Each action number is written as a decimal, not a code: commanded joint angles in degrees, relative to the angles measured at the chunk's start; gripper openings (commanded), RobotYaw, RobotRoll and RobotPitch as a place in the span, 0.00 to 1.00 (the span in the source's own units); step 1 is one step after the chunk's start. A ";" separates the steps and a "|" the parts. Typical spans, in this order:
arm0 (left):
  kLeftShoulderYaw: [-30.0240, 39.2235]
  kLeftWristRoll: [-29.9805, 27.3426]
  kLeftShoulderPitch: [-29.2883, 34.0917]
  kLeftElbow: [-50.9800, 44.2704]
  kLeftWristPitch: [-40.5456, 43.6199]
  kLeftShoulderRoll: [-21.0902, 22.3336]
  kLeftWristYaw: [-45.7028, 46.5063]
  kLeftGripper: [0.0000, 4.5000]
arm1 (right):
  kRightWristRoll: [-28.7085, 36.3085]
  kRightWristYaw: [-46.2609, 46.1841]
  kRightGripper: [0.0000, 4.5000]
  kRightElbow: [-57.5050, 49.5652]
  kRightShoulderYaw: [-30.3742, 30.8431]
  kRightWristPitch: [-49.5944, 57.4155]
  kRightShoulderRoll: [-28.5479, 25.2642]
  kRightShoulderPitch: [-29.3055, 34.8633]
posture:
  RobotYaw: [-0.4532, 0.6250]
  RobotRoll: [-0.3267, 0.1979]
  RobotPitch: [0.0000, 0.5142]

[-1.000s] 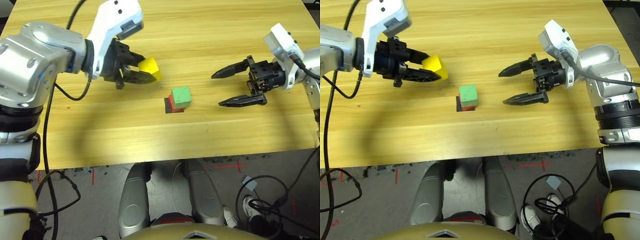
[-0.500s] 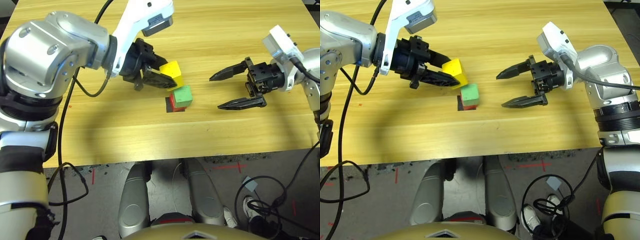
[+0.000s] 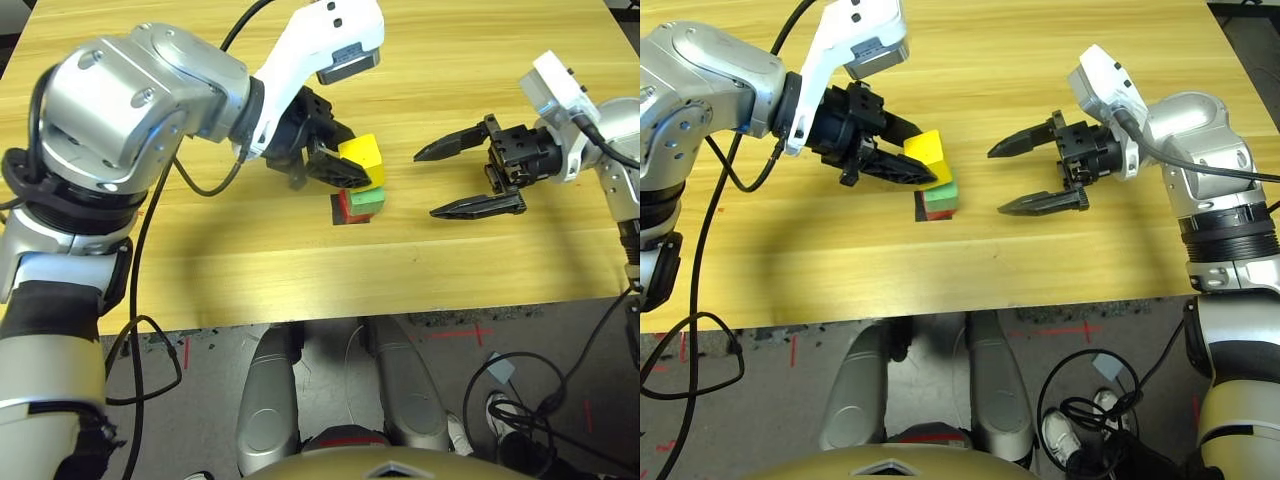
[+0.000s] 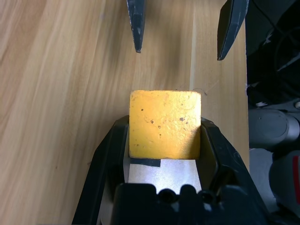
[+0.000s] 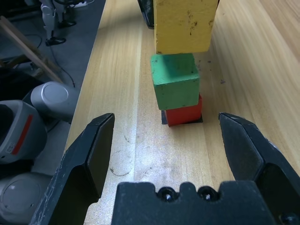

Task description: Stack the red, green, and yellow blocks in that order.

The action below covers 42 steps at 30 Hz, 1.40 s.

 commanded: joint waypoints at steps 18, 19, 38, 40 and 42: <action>-2.12 1.11 0.68 -0.66 -1.99 -1.44 -0.50 0.46 | -0.63 -0.25 1.00 -1.74 -1.67 0.47 0.21 1.99 | 0.46 0.67 0.70; -2.22 1.14 0.71 -0.72 -2.04 -1.35 -0.66 0.46 | -0.65 -0.26 1.00 -1.68 -1.70 0.45 0.22 1.98 | 0.46 0.67 0.70; -0.43 1.11 1.64 0.09 -1.49 -2.47 0.25 0.99 | -1.08 -0.21 1.00 -1.78 -2.21 0.56 0.82 2.04 | 0.47 0.66 0.70; 2.17 0.28 2.54 0.56 -2.56 -2.44 0.18 0.99 | -1.04 0.07 1.00 -1.66 -2.28 0.48 0.75 1.87 | 0.47 0.66 0.70; 5.78 -1.26 3.62 1.18 -2.57 -0.88 -0.83 0.99 | -0.82 0.66 1.00 -1.33 -2.25 0.26 0.31 1.58 | 0.48 0.66 0.68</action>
